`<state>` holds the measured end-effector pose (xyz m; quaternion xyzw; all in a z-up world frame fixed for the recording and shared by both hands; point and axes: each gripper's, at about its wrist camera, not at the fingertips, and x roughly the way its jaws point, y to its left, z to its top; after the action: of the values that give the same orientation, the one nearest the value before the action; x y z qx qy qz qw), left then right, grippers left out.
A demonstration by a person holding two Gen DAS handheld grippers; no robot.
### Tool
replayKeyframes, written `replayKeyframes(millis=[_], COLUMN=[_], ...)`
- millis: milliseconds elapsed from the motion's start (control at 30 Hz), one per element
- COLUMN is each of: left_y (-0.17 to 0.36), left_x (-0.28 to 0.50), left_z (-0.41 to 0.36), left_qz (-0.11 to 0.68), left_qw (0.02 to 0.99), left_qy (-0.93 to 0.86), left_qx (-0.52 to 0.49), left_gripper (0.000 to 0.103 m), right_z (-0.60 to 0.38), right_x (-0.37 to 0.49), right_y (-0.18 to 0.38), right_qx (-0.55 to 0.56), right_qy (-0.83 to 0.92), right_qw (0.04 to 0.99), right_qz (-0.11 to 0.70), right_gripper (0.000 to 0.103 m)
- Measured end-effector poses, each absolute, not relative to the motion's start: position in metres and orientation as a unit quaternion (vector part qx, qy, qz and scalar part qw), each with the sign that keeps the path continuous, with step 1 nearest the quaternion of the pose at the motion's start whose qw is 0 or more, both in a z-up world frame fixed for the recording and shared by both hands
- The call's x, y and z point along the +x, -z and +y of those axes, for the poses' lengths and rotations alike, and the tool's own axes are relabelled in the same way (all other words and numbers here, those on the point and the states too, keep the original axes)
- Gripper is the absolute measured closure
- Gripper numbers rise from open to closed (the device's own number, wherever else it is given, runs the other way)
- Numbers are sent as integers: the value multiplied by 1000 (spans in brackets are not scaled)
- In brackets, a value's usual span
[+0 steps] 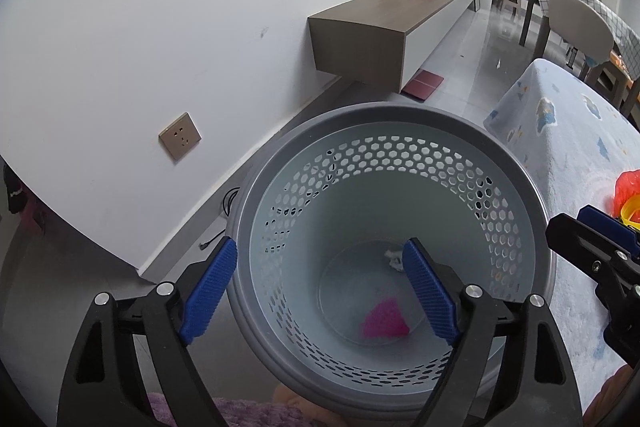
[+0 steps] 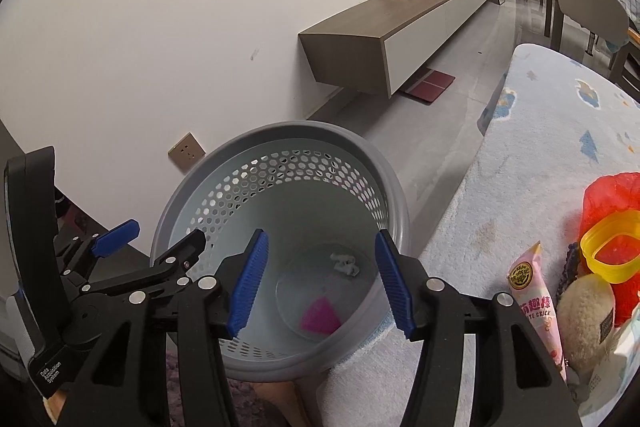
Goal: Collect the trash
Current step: 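Move both grippers over the wastebasket and open them to drop the items, then move both grippers back over the table toward the remaining trash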
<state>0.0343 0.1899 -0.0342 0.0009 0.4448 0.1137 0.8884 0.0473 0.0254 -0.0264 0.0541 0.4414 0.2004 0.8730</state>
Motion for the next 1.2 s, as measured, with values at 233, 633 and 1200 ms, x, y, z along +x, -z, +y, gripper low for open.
replayKeyframes(millis=[233,633,1200], left_y=[32,25,12], left_x=[34,29,12], left_z=[190,181,137], left_qz=[442,427,402], left_qw=[890,899,914], left_qy=[-113,-97,-43], left_qx=[-2,-11,14], left_gripper=[10,8,7], right_z=[22,0,-56], right_x=[41,21,-24], right_y=[25,16,15], right_qx=[58,67,88], right_qy=[-194,-171,-105], right_qw=[876,885,895], right_qz=[438,427,424], right_gripper=[46,44,43])
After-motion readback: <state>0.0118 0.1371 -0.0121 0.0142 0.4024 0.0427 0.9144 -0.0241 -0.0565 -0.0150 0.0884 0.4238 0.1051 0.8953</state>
